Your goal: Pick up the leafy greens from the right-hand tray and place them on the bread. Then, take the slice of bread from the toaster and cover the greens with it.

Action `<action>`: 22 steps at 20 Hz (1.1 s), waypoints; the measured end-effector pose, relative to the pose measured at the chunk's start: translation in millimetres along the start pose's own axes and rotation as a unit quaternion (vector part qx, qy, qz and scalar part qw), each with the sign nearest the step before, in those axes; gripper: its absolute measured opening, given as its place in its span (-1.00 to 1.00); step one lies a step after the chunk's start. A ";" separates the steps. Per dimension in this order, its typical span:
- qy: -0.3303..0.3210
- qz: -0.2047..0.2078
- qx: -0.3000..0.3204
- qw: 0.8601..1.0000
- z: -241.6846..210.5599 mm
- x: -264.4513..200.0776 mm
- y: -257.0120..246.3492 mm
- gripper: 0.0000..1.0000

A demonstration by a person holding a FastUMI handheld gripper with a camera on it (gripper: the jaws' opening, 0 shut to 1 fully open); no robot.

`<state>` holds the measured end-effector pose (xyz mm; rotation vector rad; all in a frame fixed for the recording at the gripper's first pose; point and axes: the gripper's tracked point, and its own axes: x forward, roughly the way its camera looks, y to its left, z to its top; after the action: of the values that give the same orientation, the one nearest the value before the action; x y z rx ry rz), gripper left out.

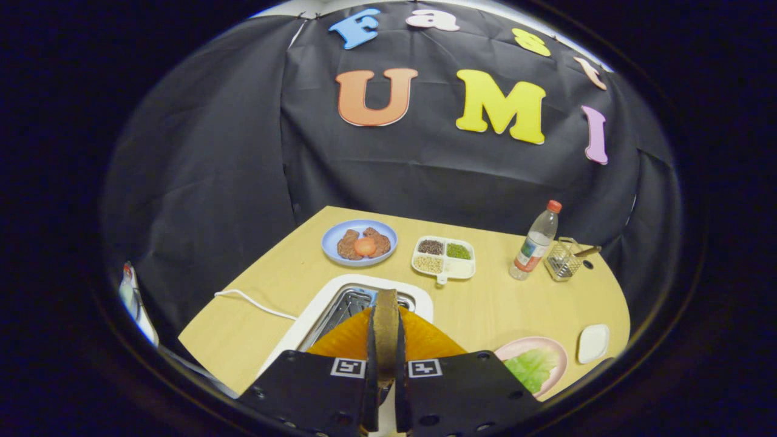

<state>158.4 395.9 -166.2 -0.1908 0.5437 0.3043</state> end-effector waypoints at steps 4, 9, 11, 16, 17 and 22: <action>-0.040 -0.002 -0.016 0.999 26.2 -26.5 1.3 -0.78; -0.104 0.005 -0.021 0.994 67.7 -78.3 -6.7 -0.79; -0.127 0.003 -0.015 0.992 82.1 -99.6 -19.9 -0.79; -0.145 -0.007 0.002 0.989 86.4 -132.5 -60.2 -0.79; -0.144 -0.010 0.007 0.990 83.2 -134.1 -70.8 -0.79; -0.114 -0.036 0.027 0.992 44.3 -117.6 -126.1 -0.79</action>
<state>126.0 261.6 -53.9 -0.1203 0.3176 0.2369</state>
